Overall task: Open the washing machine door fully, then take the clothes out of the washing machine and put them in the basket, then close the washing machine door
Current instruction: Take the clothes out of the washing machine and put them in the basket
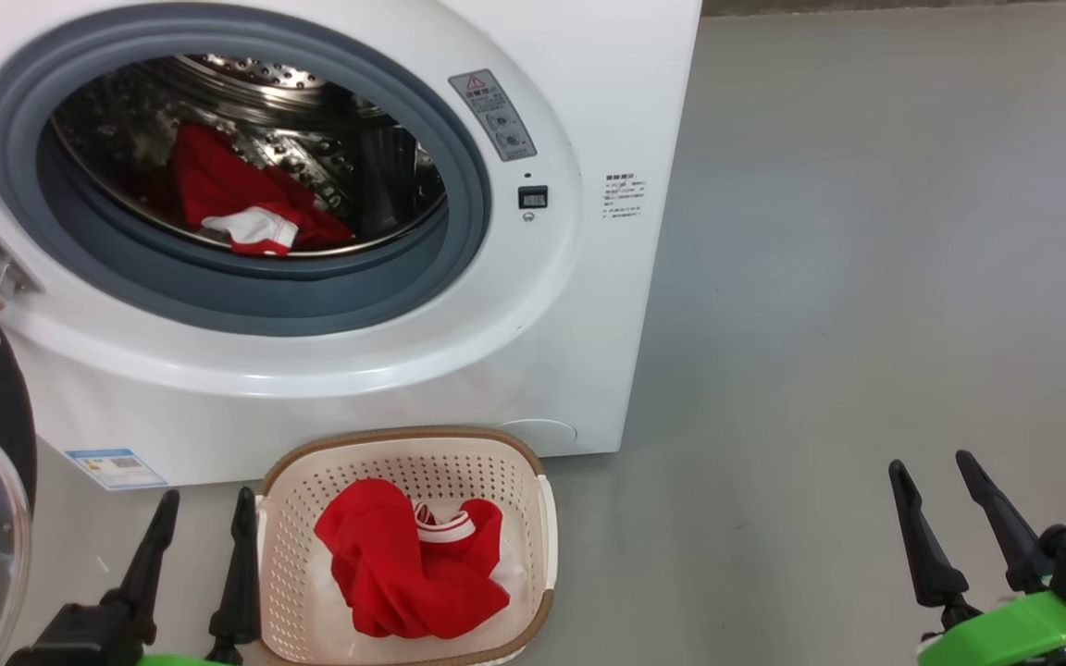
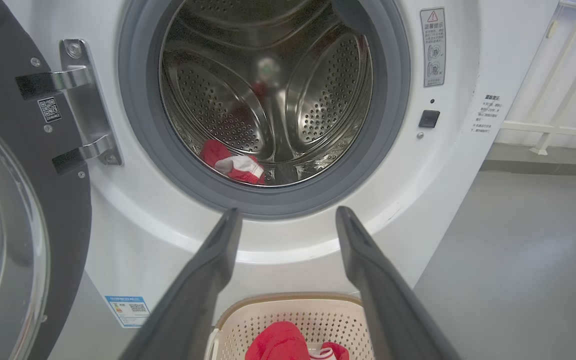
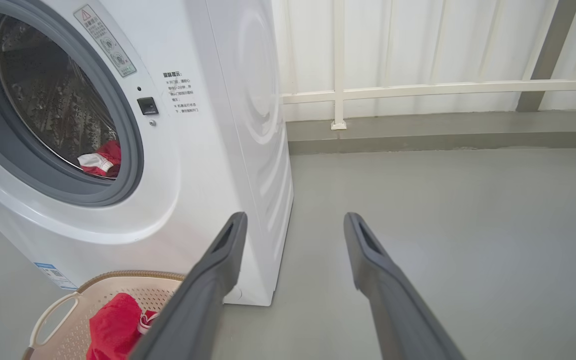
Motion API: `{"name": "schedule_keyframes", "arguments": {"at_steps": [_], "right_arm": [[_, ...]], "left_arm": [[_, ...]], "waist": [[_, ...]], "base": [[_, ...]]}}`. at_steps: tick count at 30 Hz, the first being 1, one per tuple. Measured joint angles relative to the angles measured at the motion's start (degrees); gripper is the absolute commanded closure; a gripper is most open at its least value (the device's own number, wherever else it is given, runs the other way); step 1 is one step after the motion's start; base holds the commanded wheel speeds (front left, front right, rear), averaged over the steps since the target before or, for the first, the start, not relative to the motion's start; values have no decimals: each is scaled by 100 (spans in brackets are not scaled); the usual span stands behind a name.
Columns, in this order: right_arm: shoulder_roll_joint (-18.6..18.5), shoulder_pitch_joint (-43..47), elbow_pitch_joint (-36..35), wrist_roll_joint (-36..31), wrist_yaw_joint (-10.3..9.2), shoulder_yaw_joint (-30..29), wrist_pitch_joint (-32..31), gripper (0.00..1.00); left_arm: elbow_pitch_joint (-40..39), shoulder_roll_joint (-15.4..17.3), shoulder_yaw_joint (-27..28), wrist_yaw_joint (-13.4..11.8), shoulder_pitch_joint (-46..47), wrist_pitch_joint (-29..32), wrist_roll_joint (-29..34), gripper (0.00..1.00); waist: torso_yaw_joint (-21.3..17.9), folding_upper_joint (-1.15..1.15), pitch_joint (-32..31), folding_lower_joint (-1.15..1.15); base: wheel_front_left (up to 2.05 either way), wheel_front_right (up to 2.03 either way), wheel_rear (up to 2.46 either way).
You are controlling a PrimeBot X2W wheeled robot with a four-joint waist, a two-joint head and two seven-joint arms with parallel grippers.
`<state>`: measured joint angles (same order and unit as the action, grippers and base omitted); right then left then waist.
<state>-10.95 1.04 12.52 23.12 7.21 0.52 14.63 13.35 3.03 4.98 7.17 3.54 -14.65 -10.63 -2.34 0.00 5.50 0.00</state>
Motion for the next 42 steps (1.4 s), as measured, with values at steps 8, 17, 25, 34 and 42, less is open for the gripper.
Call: {"name": "schedule_keyframes", "arguments": {"at_steps": [8, 17, 25, 34, 42], "right_arm": [[23, 271, -59, -1, 0, -169, 0, 0], [77, 346, -76, -2, 0, -227, 0, 0], [79, 344, -79, -2, 0, -229, 0, 0], [80, 330, -79, -2, 0, -219, 0, 0], [131, 322, -79, -2, 0, -201, 0, 0]], "left_arm": [[-526, -25, 34, 0, -463, 0, 1, 0], [-678, -32, 43, 0, -597, 0, 0, 0], [-709, -40, 42, -1, -597, 0, -10, 0], [-757, -42, 10, -13, -597, 0, -46, 0], [-600, -44, -149, -18, -550, 0, 74, 0]], "waist": [[93, 0, -52, 0], [155, 0, -13, 0], [179, 0, 16, 0], [159, 0, 67, 0], [110, 0, 131, 0]], "base": [[0, 0, 0], [0, 0, 0], [0, 0, 0], [0, 0, 0], [0, 0, 0]]}}
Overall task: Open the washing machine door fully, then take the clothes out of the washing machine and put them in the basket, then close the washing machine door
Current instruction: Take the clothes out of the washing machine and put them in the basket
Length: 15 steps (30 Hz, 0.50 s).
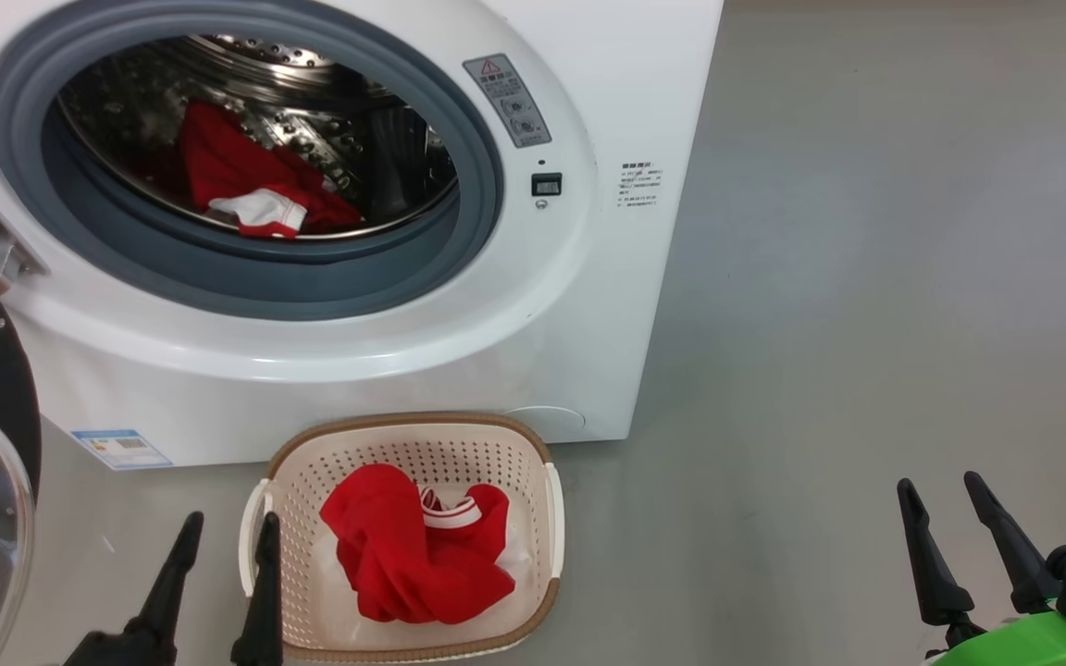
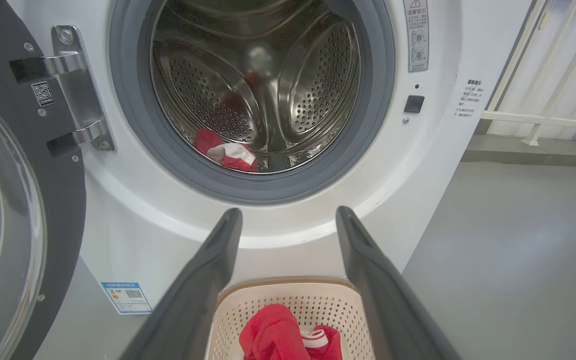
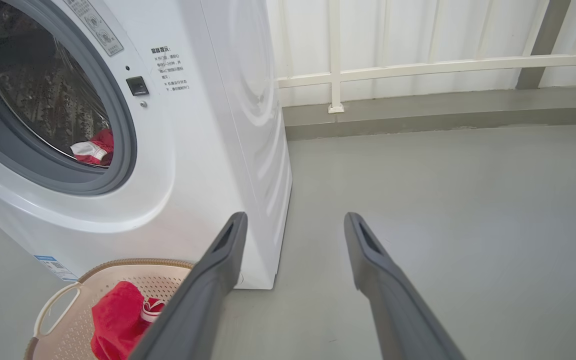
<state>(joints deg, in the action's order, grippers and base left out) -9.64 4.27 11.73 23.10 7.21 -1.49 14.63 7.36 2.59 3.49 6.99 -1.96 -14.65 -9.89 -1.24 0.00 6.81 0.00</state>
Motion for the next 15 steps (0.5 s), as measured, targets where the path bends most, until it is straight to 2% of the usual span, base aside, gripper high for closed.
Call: {"name": "schedule_keyframes", "arguments": {"at_steps": [9, 15], "right_arm": [[81, -289, -11, 1, 0, 112, 0, 0], [168, -477, -16, 2, 0, 211, 0, 0]], "left_arm": [[1084, 31, -175, -59, 1241, 1, 360, 0], [1913, 157, -248, -253, 2535, 98, 586, 0]], "waist": [[-116, 0, 260, 0], [-226, 0, 556, 0]], "base": [[0, 0, 0], [0, 0, 0]]}}
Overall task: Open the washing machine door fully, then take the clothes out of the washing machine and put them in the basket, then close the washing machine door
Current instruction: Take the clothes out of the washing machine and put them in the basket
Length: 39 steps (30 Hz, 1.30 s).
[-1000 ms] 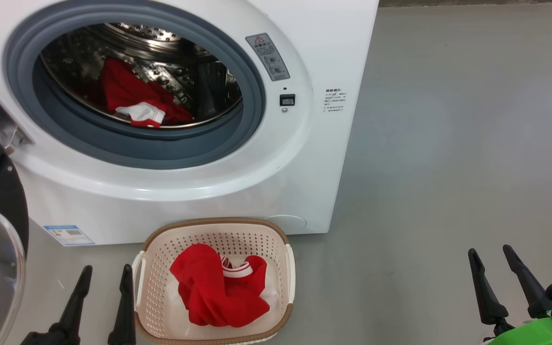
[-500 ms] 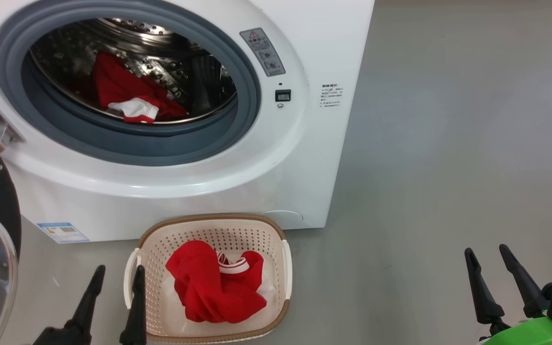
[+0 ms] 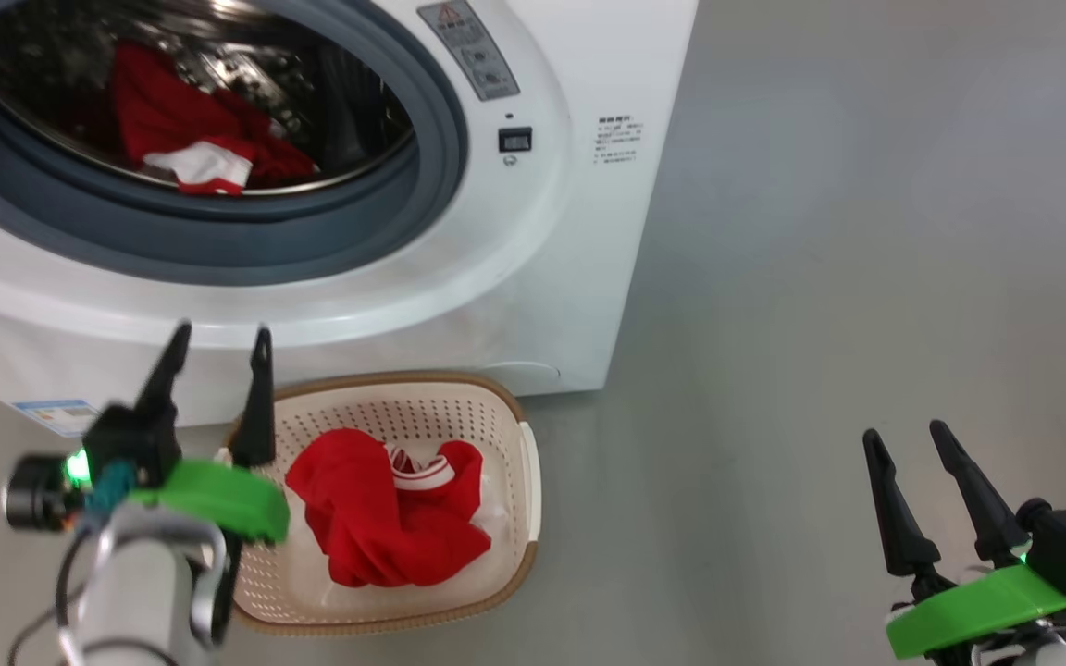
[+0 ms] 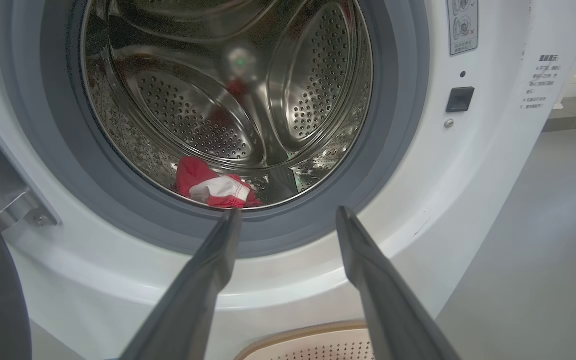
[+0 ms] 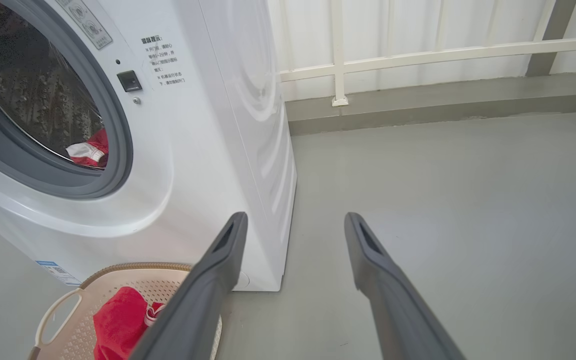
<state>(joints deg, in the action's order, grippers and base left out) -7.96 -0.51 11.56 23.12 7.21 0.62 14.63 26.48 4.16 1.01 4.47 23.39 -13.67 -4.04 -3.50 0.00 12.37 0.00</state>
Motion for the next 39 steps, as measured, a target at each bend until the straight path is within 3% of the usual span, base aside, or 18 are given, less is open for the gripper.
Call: {"name": "schedule_keyframes", "arguments": {"at_steps": [9, 23, 39], "right_arm": [[101, -370, -16, 3, 0, 66, 0, 0], [209, -854, -26, 10, 0, 264, 0, 0], [350, -1145, -27, 59, 0, 503, 0, 0]], "left_arm": [[1406, 456, -234, -280, 1667, 469, 503, 0], [3374, 812, -857, -665, 3786, 968, 1304, 0], [4533, 1296, -1218, -867, 4897, 1333, 1581, 0]], "waist": [[-244, 0, 484, 0], [-569, 0, 1138, 0], [-1043, 0, 1626, 0]], "base": [[0, 0, 0], [0, 0, 0], [0, 0, 0]]}}
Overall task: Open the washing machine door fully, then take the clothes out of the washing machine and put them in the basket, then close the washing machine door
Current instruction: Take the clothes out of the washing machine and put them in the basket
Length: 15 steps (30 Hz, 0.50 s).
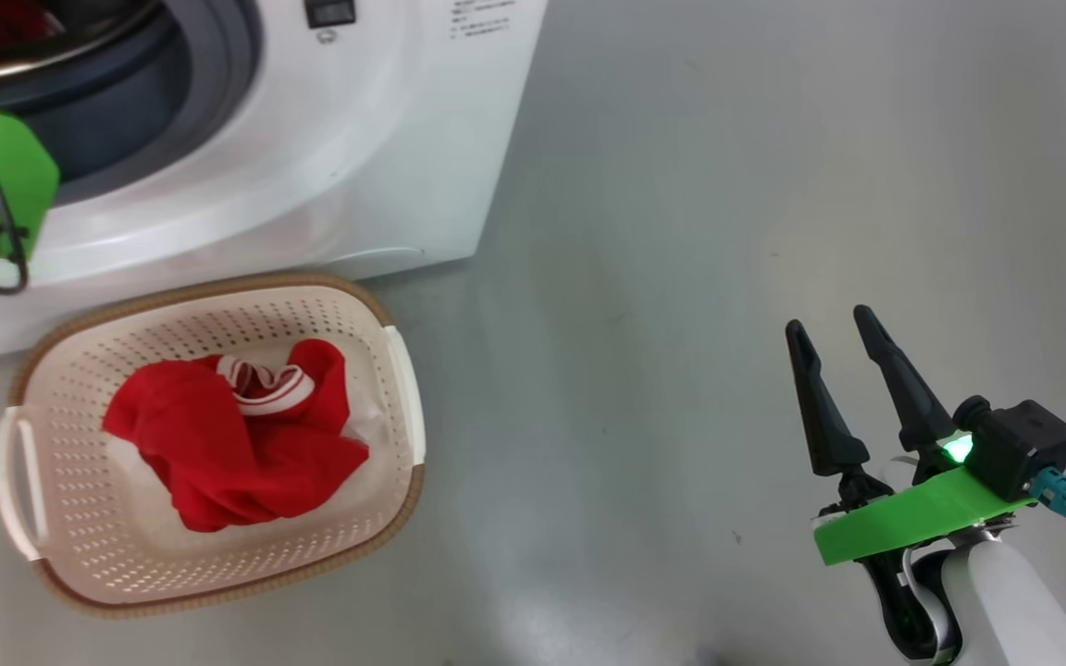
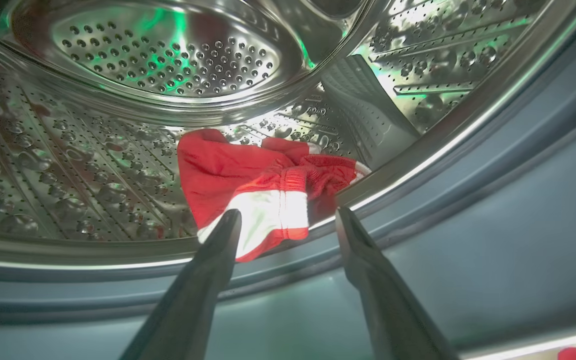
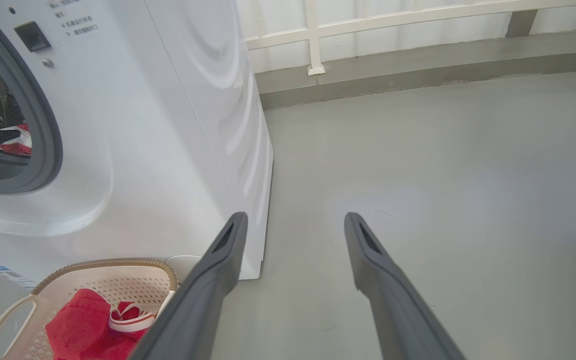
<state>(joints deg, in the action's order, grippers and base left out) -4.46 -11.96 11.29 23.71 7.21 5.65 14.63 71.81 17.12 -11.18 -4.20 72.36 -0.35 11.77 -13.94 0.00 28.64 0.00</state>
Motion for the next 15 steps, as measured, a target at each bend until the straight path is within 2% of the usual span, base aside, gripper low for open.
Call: {"name": "schedule_keyframes", "arguments": {"at_steps": [15], "right_arm": [[87, -149, -34, 11, 0, 125, 0, 0]], "left_arm": [[220, 459, -213, -301, 396, 187, 147, 0]], "waist": [[-290, 0, 353, 0]], "base": [[0, 0, 0]]}}
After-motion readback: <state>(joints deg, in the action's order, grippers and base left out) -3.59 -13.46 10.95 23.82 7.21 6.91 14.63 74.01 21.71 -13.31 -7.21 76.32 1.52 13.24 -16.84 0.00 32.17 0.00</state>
